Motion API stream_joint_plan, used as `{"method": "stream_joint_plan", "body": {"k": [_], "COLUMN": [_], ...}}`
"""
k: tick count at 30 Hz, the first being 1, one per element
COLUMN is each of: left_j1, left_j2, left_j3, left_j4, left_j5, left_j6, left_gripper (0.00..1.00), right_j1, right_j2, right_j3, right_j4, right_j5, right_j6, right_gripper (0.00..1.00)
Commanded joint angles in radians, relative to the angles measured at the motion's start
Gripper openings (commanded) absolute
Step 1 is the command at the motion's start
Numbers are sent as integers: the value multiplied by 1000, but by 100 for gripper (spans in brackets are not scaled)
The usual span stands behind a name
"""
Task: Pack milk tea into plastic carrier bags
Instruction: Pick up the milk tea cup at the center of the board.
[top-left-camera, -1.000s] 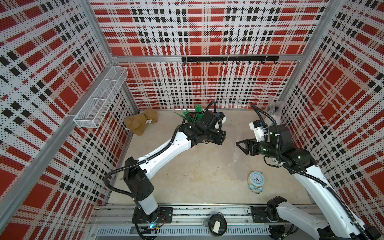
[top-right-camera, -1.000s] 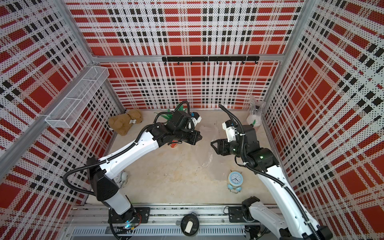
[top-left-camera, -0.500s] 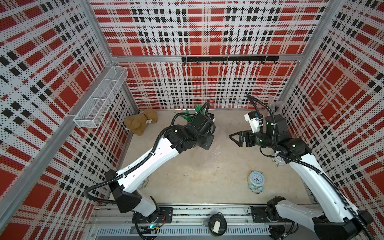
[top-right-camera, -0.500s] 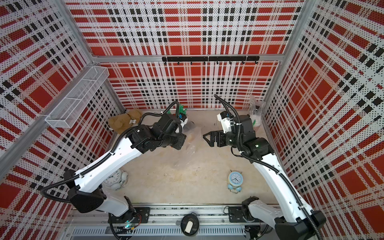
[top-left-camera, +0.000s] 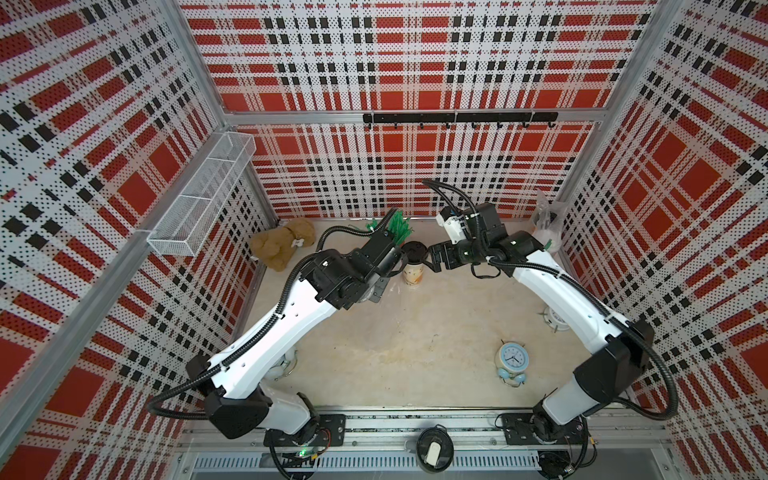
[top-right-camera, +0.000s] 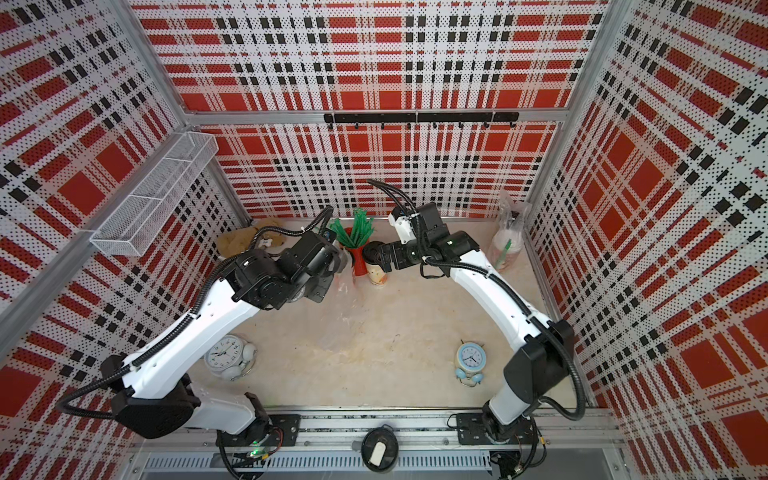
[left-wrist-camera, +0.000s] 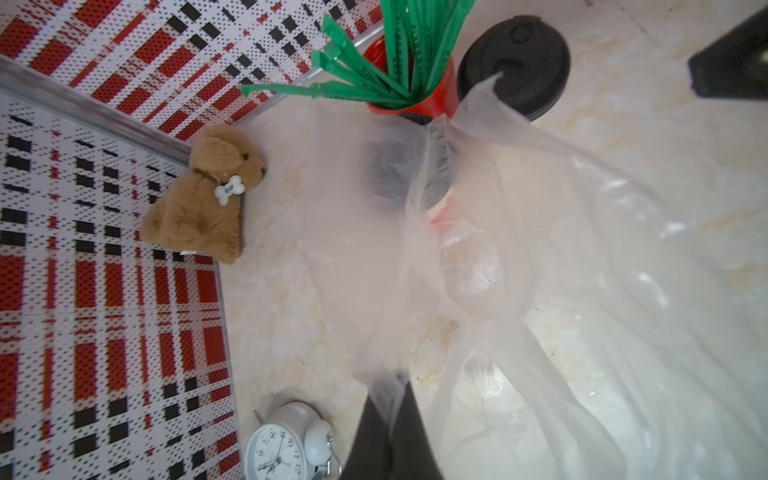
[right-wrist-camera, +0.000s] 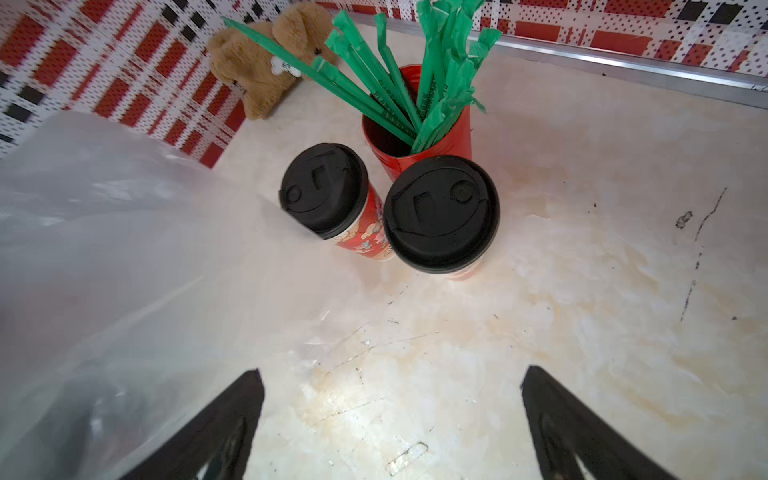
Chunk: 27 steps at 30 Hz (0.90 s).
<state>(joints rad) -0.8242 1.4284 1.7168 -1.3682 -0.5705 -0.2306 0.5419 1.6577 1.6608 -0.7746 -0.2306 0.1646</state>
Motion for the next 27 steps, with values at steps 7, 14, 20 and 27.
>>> {"method": "stream_joint_plan", "body": {"k": [7,14,20,27], "left_j1": [37,45,44,44], "left_j2": [-43,-59,-43,-34], "left_j3": [-51,-58,-79,-104], "left_j4": [-102,-105,-86,-61], "left_j5": [-105,-118,-102,-76], "left_j6": [-21,-19,-7,-7], "left_gripper": [0,0,0,0], "right_j1": [20,49,60,74], "right_j2": [197,338,398,437], "right_j3": [211,360,417,442], "right_j4": [-55,-104,-136,-147], "right_j5": [126,148,188,210], "right_j6": [-82,-114,-121,-130], "right_gripper": [100,99,92,89]}}
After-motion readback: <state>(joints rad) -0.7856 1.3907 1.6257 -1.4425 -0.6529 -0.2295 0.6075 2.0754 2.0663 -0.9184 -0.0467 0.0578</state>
